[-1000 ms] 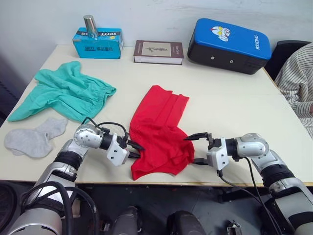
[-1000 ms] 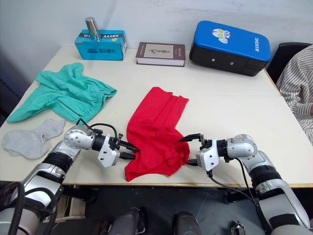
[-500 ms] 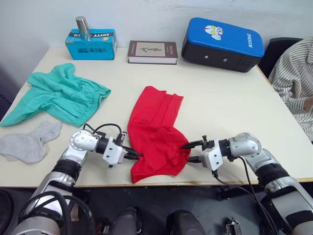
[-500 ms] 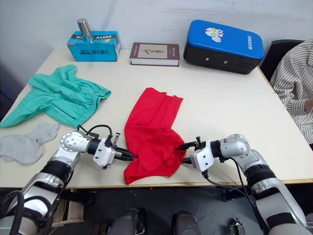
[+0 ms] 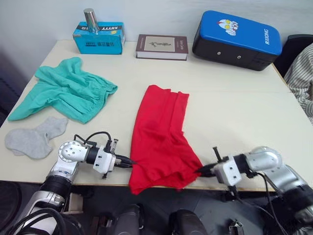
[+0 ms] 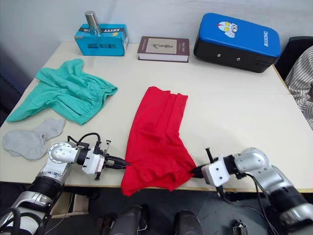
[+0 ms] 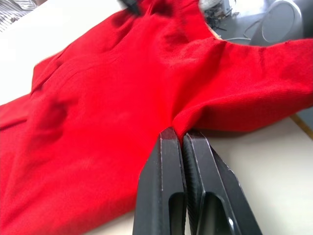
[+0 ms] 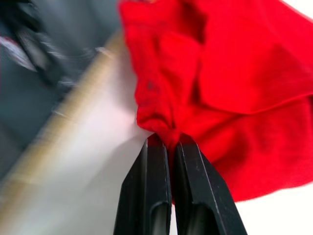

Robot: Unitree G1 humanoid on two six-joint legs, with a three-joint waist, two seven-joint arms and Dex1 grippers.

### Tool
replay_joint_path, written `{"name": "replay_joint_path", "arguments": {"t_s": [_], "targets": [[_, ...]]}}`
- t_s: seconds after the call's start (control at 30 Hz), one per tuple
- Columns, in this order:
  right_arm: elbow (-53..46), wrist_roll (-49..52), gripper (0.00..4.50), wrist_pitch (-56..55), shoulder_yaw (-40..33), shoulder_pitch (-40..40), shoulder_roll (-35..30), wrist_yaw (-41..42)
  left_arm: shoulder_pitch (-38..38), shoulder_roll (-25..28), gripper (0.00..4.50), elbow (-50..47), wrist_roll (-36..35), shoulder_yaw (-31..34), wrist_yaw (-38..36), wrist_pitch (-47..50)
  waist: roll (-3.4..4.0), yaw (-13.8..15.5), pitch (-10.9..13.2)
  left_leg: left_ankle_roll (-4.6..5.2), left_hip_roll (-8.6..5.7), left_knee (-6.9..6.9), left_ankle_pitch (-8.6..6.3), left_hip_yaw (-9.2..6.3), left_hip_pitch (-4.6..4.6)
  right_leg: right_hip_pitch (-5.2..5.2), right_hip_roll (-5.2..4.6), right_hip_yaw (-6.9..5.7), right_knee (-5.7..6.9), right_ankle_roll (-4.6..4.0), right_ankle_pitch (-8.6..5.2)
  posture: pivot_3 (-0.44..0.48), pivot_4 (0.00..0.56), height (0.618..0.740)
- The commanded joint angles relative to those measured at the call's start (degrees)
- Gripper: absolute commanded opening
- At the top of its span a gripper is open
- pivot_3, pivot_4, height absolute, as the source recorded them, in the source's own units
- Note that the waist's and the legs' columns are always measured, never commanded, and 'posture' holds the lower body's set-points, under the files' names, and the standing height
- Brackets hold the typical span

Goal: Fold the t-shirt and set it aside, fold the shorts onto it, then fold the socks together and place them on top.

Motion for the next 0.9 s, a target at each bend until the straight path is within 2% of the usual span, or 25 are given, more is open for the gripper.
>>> {"name": "replay_joint_path", "arguments": {"t_s": [0.03,0.23,0.37,0.43,0.53,0.6,0.7,0.77,0.9], "targets": [[-9.5,5.2,0.04,7.5,-4.1,5.2,-5.1,1.6,3.4,2.7,0.00,-6.0,-1.2,2.7,1.0,2.6,0.06,-0.1,0.2,0.00,0.00,0.00,0.00,0.00,-0.02,0.00,0.00,-0.01,-0.09,0.01,0.00,0.000,0.150,0.740],[-16.2,6.3,0.04,12.6,-8.7,14.1,-7.4,0.5,11.9,5.7,0.00,-17.6,-2.7,4.6,3.1,8.5,0.20,-0.1,0.6,0.03,0.04,-0.02,0.05,0.02,-0.06,0.03,0.04,-0.03,-0.30,0.00,0.00,0.000,0.150,0.740],[-19.8,8.0,0.04,16.3,-10.9,16.9,-7.8,0.4,14.3,6.6,0.00,-21.4,-3.3,5.6,4.4,12.3,0.27,0.1,0.7,-0.14,0.02,-0.03,0.12,0.02,-0.38,-0.15,0.03,0.01,-0.57,-0.05,-0.03,0.000,0.150,0.740],[-22.3,11.3,0.04,23.0,-12.8,17.3,-8.2,-1.1,14.6,7.0,0.00,-23.9,-5.1,6.5,5.6,17.9,0.28,0.1,0.7,-0.13,0.02,-0.03,0.12,0.01,-0.40,-0.14,0.03,0.04,-0.66,-0.05,-0.03,0.000,0.150,0.740],[-23.1,21.5,0.04,37.1,-16.4,12.0,-6.2,-5.7,10.2,6.5,0.00,-24.4,-10.0,8.6,9.8,32.9,0.23,0.0,0.7,-0.12,0.02,-0.06,0.13,-0.01,-0.44,-0.17,0.03,0.09,-0.69,-0.05,-0.03,0.000,0.150,0.740],[-20.9,24.1,0.04,41.7,-17.9,6.4,-4.6,-6.7,5.9,6.2,0.00,-23.1,-12.2,9.6,10.5,40.1,0.23,0.0,0.8,-0.13,0.02,-0.07,0.16,-0.05,-0.46,-0.22,0.04,0.10,-0.68,-0.05,-0.04,0.000,0.150,0.740],[-13.3,24.5,0.04,45.8,-18.7,-4.5,0.3,-8.9,-3.3,2.6,0.00,-17.4,-13.9,11.8,14.4,48.1,0.19,0.0,0.8,-0.11,-0.02,-0.08,0.22,-0.05,-0.53,-0.30,0.04,0.07,-0.69,-0.05,-0.03,0.000,0.150,0.740],[-6.8,22.2,0.04,46.2,-18.4,-11.2,4.3,-10.3,-9.4,0.2,0.00,-12.0,-11.3,12.3,17.7,49.7,0.13,0.0,0.8,0.10,-0.05,-0.05,0.38,-0.03,-0.51,-0.27,0.06,0.03,-0.61,-0.02,-0.02,0.000,0.150,0.740],[12.0,15.1,0.04,41.8,-17.2,-25.0,13.8,-14.4,-22.3,-5.7,0.00,3.9,-4.9,12.8,29.0,51.5,-0.19,0.0,1.0,-0.20,-0.13,0.05,0.63,0.05,-0.50,-0.41,0.07,0.02,-0.17,0.19,0.10,0.000,0.150,0.740]]}}
